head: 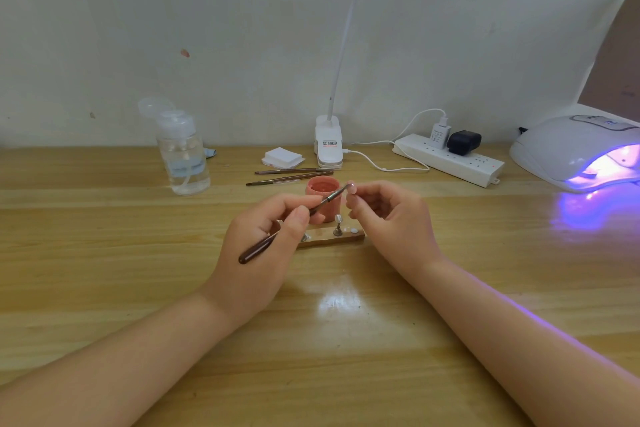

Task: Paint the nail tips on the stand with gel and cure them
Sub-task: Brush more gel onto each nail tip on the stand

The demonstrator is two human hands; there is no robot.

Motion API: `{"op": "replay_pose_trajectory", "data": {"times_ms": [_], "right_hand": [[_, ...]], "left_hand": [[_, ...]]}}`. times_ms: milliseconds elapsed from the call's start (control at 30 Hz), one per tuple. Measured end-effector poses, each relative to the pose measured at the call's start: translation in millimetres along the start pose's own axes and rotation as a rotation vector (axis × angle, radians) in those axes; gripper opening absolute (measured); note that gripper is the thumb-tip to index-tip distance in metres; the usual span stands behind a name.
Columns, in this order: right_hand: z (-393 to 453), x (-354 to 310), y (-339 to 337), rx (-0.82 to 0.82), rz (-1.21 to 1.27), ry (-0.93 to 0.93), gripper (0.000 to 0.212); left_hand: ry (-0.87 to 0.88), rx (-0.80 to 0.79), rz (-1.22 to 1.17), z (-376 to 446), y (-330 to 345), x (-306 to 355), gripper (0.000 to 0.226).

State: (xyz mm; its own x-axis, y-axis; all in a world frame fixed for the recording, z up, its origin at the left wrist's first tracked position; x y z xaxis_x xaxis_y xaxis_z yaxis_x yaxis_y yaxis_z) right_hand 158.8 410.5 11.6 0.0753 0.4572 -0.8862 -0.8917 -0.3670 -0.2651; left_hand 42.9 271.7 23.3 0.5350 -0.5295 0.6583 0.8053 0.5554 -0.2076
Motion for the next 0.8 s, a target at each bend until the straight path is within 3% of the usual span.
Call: {"op": "replay_pose_trajectory", "data": {"times_ms": [100,233,433,667,800], "right_hand": [[0,-1,0,-0.002,-0.010,-0.007,0.015],[0,0,0,0.003,-0.014,0.002,0.010],[0,-1,0,0.001,-0.017,0.000,0.010],[0,3,0,-0.002,-0.010,0.037,0.008],[0,1,0,0.002,-0.012,0.031,0.009]], "left_hand": [[0.007,-0.007,-0.043,-1,-1,1,0.029],[0.028,0.031,-0.031,0,-4,5,0.019],[-0.009,-0.012,0.022,0,0,0,0.022],[0.075,0.007,0.048,0,-3,11,0.021],[0.015,-0.051,0.042,0,5,3,0.024]]}}
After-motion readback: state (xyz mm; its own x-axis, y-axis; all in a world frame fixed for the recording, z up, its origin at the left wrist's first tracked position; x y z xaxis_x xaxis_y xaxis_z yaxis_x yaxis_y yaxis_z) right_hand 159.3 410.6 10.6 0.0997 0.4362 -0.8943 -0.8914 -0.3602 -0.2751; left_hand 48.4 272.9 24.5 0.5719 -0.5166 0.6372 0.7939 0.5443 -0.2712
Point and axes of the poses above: each hand's wrist, its own z-axis towards the middle knuckle, its own y-axis out of the palm, x = y × z, the point moved 10 cm from there along z, towards the middle knuckle, and after that the axes turned 10 degrees about y, right-handed, at the moved point
